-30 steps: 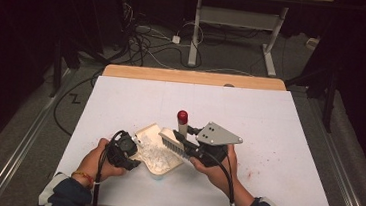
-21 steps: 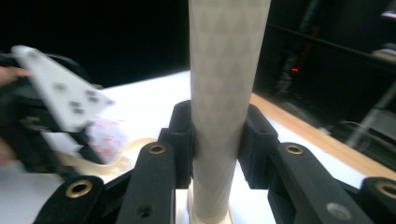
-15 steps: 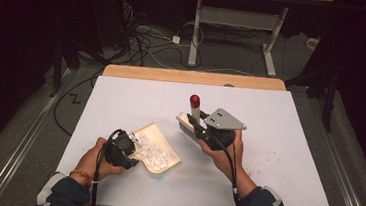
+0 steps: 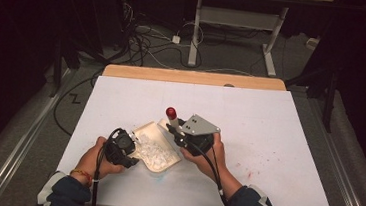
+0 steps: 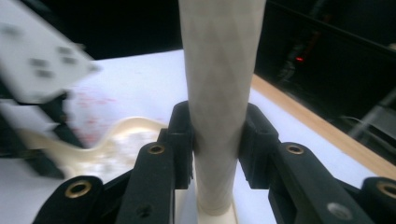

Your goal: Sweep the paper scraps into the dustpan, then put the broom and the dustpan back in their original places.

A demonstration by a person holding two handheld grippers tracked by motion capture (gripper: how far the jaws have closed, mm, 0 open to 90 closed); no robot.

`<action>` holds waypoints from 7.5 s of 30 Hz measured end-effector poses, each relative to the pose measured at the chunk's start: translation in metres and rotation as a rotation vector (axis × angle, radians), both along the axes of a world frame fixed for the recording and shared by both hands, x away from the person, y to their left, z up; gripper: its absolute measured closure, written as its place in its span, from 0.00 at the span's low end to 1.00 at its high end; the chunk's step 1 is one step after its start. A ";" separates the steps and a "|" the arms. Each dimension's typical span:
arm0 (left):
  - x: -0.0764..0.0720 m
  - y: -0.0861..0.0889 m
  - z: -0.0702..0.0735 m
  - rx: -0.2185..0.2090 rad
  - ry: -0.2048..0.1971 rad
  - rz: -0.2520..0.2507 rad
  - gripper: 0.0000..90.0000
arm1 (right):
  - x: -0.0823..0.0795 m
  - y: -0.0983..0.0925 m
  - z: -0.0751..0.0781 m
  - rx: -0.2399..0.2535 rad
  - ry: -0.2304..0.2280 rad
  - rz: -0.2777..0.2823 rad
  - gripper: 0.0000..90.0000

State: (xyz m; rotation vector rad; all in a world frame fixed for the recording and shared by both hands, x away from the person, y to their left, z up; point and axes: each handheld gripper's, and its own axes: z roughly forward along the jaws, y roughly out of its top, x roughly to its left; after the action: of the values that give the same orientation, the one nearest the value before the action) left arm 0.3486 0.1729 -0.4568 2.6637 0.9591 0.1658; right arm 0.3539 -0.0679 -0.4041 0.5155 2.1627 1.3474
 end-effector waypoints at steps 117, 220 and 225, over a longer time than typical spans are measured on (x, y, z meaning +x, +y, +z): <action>-0.013 0.043 0.009 -0.268 -0.246 0.296 0.35 | 0.026 -0.227 0.023 -0.113 0.290 -0.309 0.65; -0.064 0.006 -0.014 -0.241 -0.575 0.066 0.18 | -0.016 -0.185 0.036 -0.012 -0.041 -0.380 0.23; -0.064 0.006 -0.014 -0.242 -0.573 0.063 0.18 | -0.023 -0.187 0.037 -0.016 -0.045 -0.373 0.23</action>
State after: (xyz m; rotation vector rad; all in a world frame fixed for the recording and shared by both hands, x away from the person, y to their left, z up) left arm 0.2843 0.1786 -0.4706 2.1751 0.8062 0.7299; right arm 0.3312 -0.2553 -0.3671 0.8273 1.9197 1.1228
